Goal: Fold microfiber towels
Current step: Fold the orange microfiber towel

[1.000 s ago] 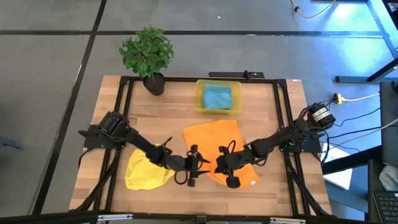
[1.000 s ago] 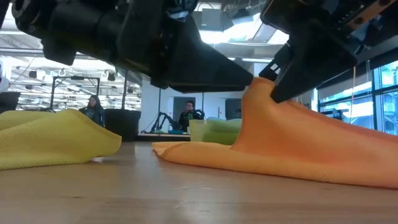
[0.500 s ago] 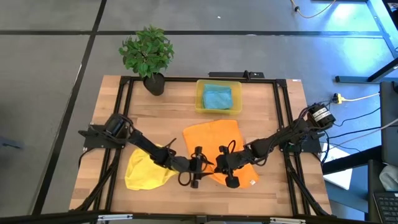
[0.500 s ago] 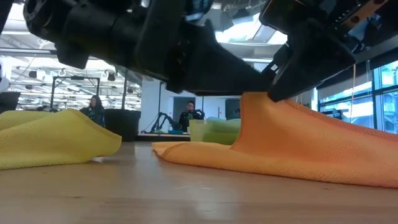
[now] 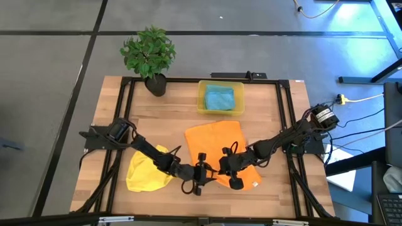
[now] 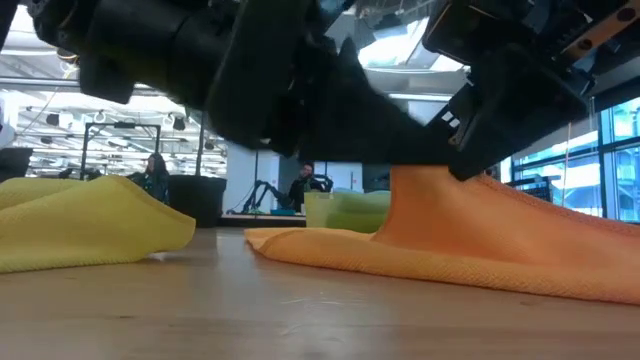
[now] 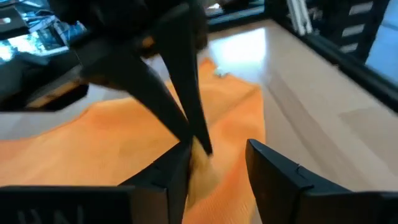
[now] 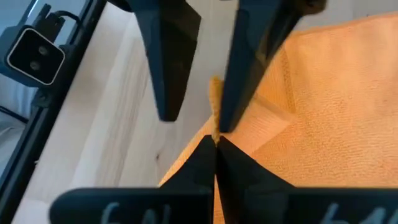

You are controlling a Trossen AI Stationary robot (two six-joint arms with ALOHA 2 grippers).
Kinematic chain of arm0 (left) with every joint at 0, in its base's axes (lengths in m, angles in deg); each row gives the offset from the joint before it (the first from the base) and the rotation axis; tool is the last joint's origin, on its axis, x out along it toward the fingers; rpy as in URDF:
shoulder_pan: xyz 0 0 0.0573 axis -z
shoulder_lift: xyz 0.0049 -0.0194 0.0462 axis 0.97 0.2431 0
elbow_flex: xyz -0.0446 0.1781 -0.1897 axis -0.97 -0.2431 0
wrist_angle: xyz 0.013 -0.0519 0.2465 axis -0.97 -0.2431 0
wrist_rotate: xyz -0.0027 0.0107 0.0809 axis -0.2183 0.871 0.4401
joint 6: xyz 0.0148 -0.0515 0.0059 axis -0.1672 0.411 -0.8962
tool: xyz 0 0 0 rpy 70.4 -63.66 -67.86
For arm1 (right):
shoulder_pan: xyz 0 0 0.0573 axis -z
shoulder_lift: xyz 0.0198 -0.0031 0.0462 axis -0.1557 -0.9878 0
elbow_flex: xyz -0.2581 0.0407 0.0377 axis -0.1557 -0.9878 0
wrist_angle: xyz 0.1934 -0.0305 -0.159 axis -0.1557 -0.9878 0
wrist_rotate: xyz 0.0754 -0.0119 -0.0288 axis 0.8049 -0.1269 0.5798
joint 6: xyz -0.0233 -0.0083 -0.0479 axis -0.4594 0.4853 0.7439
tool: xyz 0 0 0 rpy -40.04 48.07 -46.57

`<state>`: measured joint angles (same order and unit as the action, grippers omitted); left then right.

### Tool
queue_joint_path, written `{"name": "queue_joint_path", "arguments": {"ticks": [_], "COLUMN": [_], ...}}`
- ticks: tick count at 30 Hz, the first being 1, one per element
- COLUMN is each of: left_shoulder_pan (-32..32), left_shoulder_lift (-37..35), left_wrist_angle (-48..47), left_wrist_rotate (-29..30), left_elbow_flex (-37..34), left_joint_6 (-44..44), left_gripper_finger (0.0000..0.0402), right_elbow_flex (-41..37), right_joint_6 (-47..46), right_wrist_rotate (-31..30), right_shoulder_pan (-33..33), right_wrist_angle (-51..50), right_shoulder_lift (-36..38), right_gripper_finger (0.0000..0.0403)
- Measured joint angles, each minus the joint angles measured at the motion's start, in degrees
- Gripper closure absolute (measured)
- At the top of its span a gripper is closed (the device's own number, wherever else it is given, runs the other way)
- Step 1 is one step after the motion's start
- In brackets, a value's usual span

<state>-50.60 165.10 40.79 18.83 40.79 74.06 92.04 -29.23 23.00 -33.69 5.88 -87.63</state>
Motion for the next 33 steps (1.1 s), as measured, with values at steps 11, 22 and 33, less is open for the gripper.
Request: {"name": "queue_joint_path", "arguments": {"ticks": [11,22,33], "left_shoulder_pan": [1.21,1.38,2.17], "left_shoulder_lift": [0.00,0.00,-3.87], "left_wrist_angle": [1.64,1.33,-5.91], "left_wrist_rotate": [5.08,4.25,8.57], "left_elbow_flex": [-0.02,-0.02,-0.07], "left_joint_6": [0.54,-0.55,-1.07], "left_gripper_finger": [0.0337,0.0401,0.0401], "right_elbow_flex": [0.00,0.00,-0.09], "right_joint_6": [-0.02,4.77,1.47], "right_wrist_rotate": [1.19,0.85,6.16], "right_shoulder_pan": [0.02,0.11,-0.06], "right_wrist_angle": [0.03,0.31,-14.32], "right_shoulder_lift": [0.00,0.00,3.86], "right_gripper_finger": [0.0396,0.0355,0.0210]}}
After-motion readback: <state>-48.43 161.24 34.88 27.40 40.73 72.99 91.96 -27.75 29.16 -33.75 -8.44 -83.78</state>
